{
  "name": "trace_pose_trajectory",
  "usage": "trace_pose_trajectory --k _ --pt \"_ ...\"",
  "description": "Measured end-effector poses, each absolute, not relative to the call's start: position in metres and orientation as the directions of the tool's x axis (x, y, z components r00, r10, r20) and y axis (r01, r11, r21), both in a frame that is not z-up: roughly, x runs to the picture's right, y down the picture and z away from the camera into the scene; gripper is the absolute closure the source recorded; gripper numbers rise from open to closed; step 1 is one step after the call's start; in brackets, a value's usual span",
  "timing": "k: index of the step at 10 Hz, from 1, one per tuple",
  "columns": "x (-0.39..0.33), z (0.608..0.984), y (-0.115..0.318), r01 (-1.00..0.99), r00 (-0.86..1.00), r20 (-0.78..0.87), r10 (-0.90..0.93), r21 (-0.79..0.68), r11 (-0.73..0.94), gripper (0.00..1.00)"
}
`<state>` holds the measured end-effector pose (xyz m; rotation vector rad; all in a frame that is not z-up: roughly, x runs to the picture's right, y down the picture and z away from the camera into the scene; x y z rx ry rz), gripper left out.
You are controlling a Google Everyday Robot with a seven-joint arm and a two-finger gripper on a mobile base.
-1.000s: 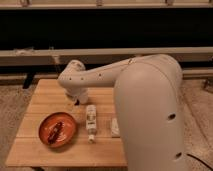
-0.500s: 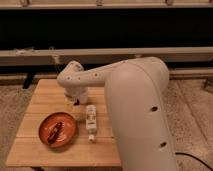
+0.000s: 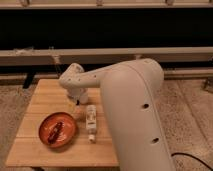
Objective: Pick up the ceramic cup
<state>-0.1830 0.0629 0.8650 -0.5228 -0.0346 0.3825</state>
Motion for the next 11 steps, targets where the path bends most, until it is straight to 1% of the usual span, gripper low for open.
trace_pose_trajectory --k 1,3,4,5,7,8,9,11 --pt "-0.182 0.861 0.059 -0.349 0.928 -0.065 0.366 -0.494 0.797 0.25" --pt "-0.183 0.857 0.058 -0.347 0.929 -0.065 0.365 -0.496 0.796 0.47" --pt "-0.181 0.859 0.058 -0.347 0.929 -0.063 0.366 -0.495 0.796 0.52" --pt "-0.179 0.859 0.056 -0.348 0.928 -0.061 0.368 -0.494 0.797 0.53" --pt "-0.179 0.855 0.050 -0.348 0.927 -0.054 0.372 -0.496 0.796 0.42" --pt "-0.178 0.855 0.049 -0.348 0.927 -0.055 0.372 -0.497 0.795 0.43" --pt "-0.176 0.855 0.048 -0.349 0.926 -0.054 0.373 -0.497 0.795 0.48" --pt "-0.175 0.845 0.041 -0.346 0.926 -0.048 0.374 -0.503 0.792 0.68"
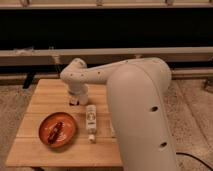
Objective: Pick up the ceramic cup
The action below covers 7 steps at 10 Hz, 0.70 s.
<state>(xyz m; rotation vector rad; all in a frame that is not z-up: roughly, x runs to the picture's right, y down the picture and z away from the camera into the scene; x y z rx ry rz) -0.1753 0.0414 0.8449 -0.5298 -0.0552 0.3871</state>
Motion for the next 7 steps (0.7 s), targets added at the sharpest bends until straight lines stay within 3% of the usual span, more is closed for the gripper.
trace_pose_trajectory --k 1,4,7 --pt "-0.173 0.839 0.036 -0.348 0.925 -0.048 0.376 -0.501 0.793 0.74" --pt "-0.172 0.834 0.035 -0.344 0.925 -0.040 0.377 -0.506 0.791 0.75" --pt "-0.170 0.819 0.021 -0.348 0.923 -0.032 0.384 -0.500 0.793 0.97"
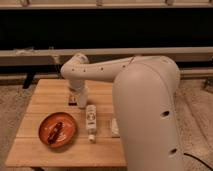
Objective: Pick up the ceramic cup
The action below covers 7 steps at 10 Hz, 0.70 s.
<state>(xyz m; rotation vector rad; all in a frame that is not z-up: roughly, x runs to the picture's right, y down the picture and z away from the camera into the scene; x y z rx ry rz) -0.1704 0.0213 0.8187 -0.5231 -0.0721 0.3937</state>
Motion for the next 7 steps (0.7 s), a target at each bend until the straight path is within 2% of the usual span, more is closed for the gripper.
trace_pose_trajectory --k 1,7 --pt "-0.170 0.811 0.016 -0.348 0.922 -0.028 0.387 -0.500 0.793 1.00" --pt "-0.160 0.802 0.000 -0.349 0.918 -0.014 0.395 -0.498 0.794 1.00"
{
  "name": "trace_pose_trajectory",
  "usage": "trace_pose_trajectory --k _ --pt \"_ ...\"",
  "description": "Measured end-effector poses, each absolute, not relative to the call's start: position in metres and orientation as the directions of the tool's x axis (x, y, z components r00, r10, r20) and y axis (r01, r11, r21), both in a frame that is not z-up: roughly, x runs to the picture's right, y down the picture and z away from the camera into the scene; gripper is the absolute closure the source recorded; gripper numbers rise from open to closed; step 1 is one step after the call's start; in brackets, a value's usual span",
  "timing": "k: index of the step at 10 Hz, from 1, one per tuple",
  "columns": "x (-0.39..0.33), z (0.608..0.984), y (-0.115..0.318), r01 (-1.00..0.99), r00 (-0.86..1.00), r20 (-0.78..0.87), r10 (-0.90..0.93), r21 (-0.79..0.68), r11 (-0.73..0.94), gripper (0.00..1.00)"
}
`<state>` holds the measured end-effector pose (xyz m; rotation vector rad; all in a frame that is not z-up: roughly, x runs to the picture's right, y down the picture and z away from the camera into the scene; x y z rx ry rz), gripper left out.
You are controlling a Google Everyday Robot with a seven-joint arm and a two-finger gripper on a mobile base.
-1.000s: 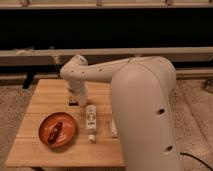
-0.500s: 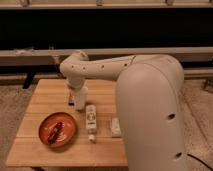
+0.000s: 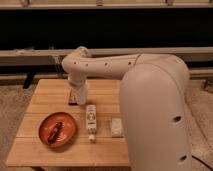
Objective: Pick up the ceramic cup
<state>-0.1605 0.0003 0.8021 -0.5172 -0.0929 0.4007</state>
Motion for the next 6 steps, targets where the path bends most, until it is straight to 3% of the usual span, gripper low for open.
trace_pose_trajectory --k 6 --pt "-0.1573 0.7962 -0.0050 -0.349 0.918 -0.012 0.396 -0.500 0.793 1.00"
